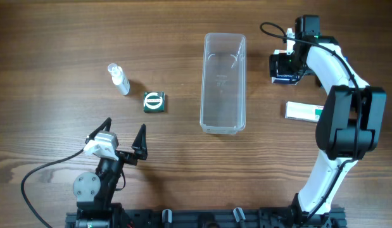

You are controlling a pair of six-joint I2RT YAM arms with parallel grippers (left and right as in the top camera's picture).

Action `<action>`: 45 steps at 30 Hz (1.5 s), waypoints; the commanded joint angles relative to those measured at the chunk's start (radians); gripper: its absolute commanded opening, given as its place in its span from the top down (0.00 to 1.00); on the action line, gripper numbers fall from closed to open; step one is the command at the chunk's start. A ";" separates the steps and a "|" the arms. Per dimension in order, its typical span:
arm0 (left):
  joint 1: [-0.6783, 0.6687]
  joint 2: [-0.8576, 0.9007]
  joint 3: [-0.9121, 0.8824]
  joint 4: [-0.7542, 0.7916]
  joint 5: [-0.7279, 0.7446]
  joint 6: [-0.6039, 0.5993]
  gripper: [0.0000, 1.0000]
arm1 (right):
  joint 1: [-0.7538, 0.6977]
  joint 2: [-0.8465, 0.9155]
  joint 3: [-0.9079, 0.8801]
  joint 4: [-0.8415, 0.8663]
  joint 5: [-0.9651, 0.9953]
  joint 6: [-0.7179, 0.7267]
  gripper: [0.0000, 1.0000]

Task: Pack container
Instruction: 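Carry the Hansaplast box over the clear container and lower it in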

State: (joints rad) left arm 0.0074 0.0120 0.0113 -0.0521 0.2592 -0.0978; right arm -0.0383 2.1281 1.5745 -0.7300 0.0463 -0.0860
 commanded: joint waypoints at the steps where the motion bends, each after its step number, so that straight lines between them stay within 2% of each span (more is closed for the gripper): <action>1: -0.006 -0.009 -0.005 -0.001 -0.003 0.012 0.00 | -0.002 0.031 -0.021 0.014 0.013 0.036 0.00; 7: -0.006 -0.009 -0.005 -0.001 -0.003 0.012 0.00 | -0.002 0.043 -0.025 0.023 0.013 0.034 0.02; 12: -0.006 -0.009 -0.005 -0.001 -0.003 0.012 0.00 | -0.002 0.043 -0.025 0.041 0.013 0.036 0.13; 16: -0.006 -0.009 -0.005 -0.001 -0.003 0.012 0.00 | -0.002 0.043 -0.024 0.042 0.013 0.037 0.19; 19: -0.006 -0.009 -0.005 -0.001 -0.003 0.012 0.00 | -0.002 0.028 -0.022 0.038 0.013 0.066 0.20; 27: -0.006 -0.009 -0.005 -0.001 -0.003 0.012 0.00 | 0.023 -0.186 -0.021 -0.025 -0.040 0.126 0.20; 30: -0.006 -0.009 -0.005 -0.001 -0.003 0.012 0.00 | 0.064 -0.303 -0.021 -0.089 -0.048 0.165 0.21; 33: -0.006 -0.009 -0.005 -0.001 -0.003 0.012 0.00 | 0.164 -0.444 -0.021 -0.149 -0.047 0.206 0.22; 36: -0.006 -0.009 -0.005 -0.001 -0.003 0.012 0.00 | 0.259 -0.514 -0.021 -0.185 -0.043 0.272 0.21; 40: -0.006 -0.009 -0.005 -0.001 -0.003 0.012 0.00 | 0.389 -0.514 -0.021 -0.205 -0.042 0.399 0.19; 45: -0.006 -0.009 -0.005 -0.001 -0.003 0.012 0.00 | 0.455 -0.445 -0.021 -0.155 0.049 0.488 0.19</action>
State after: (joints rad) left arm 0.0074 0.0120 0.0113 -0.0521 0.2592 -0.0978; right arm 0.3962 1.6268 1.5581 -0.9092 0.0284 0.3103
